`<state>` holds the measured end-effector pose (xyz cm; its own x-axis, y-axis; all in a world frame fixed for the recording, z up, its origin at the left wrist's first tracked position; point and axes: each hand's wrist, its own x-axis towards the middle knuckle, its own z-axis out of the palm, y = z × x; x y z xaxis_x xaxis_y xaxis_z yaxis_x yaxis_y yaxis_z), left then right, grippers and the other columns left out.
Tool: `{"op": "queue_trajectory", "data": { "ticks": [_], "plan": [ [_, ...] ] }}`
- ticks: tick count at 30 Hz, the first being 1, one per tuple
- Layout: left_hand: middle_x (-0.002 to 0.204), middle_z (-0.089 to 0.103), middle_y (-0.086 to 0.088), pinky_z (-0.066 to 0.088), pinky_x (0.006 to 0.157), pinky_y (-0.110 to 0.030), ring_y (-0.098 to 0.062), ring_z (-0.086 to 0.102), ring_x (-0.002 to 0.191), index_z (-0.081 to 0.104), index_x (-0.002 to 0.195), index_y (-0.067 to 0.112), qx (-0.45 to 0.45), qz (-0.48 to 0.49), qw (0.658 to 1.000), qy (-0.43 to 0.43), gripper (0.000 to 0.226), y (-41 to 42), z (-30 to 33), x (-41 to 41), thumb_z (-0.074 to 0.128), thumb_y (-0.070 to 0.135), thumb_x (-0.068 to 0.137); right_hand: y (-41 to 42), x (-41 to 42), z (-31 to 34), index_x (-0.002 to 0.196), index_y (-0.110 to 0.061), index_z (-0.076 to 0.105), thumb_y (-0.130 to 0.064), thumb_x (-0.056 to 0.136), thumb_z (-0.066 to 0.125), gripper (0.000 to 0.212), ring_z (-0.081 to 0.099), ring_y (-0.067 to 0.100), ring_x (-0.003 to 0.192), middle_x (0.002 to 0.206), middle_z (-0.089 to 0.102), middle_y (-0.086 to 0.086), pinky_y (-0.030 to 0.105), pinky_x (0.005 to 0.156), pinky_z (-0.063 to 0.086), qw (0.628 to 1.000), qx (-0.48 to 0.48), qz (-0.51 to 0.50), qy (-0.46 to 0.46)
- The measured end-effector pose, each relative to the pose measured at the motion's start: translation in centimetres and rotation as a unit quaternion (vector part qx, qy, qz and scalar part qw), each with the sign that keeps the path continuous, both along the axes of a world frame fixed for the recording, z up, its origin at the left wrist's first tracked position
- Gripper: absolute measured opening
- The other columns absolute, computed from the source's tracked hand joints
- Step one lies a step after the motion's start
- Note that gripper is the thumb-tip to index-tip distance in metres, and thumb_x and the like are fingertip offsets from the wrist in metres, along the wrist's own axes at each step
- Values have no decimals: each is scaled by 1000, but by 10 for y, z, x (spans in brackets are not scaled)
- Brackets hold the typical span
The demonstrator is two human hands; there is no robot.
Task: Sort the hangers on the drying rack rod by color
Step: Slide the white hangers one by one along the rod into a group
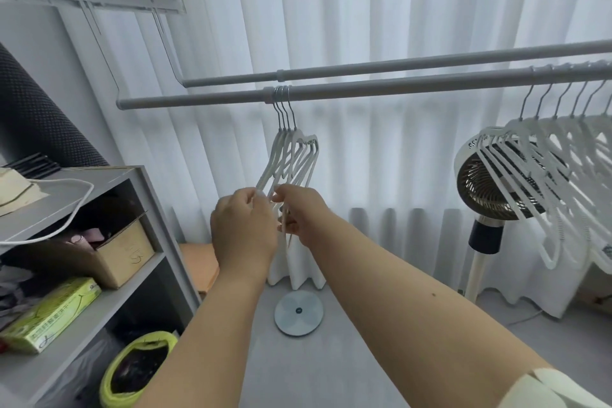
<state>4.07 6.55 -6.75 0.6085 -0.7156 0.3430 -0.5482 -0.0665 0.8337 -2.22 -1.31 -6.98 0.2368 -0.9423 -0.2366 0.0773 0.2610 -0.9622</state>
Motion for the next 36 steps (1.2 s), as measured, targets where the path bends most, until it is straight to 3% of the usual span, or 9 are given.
{"op": "queue_trajectory", "data": {
  "ticks": [4,9,11,14,17,20,25,29,36],
  "plan": [
    [130,59,-2,39,90,-30,-23,53,118,60,127,19,46,-24,999,-15,34,1,-1,-1,42,26,99,3,5,1,81,-9,61,-22,89,58,15,45,20,51,63,48,9,28,55,44,1000,-6,10,-10],
    [129,62,-1,41,88,-27,-22,56,117,58,131,21,68,-56,996,-33,35,-2,-7,-3,43,24,100,1,2,-3,89,-7,63,-27,89,61,20,55,26,70,80,59,13,32,64,47,1000,-21,2,-23],
    [126,65,-3,47,96,-35,-25,62,112,58,132,21,59,-80,995,-5,36,-6,-8,-5,42,25,100,1,-3,-4,89,-7,63,-28,90,60,21,54,24,62,75,58,11,29,57,46,999,-29,-7,-24],
    [117,68,-7,51,94,-46,-31,64,105,61,126,22,51,-105,993,15,35,-10,-6,-12,39,31,100,4,-16,-4,88,-8,60,-26,93,57,18,41,17,46,64,50,5,24,46,36,997,-63,-43,-28],
    [119,67,-11,51,94,-47,-33,62,109,61,128,24,47,-121,991,23,38,-12,-2,-22,37,35,101,11,-31,-3,117,-12,56,-22,93,56,26,41,15,47,70,54,3,23,45,34,993,-85,-68,-46],
    [116,68,-11,52,93,-48,-31,62,109,62,127,28,36,-138,989,33,37,-12,-1,-33,36,37,101,17,-47,-1,127,-18,52,-17,92,55,36,41,14,48,74,58,3,23,46,35,991,-101,-74,-42],
    [125,65,-10,50,97,-53,-33,59,118,61,127,25,26,-149,986,64,49,-11,1,-57,34,48,93,25,-76,1,132,-21,53,-14,91,52,42,39,13,49,73,60,2,22,45,33,988,-107,-96,-49],
    [124,63,-18,49,97,-53,-37,58,117,64,121,26,15,-170,982,85,41,-8,5,-80,33,39,96,30,-103,2,132,-22,54,-15,91,53,43,39,13,49,72,60,1,22,45,33,985,-111,-121,-46],
    [126,64,-9,48,99,-54,-37,58,118,64,124,27,7,-208,973,104,41,-8,7,-126,34,36,97,38,-155,7,128,-18,58,-14,92,53,37,36,12,46,69,57,2,21,43,31,978,-103,-169,-58]
  ]
}}
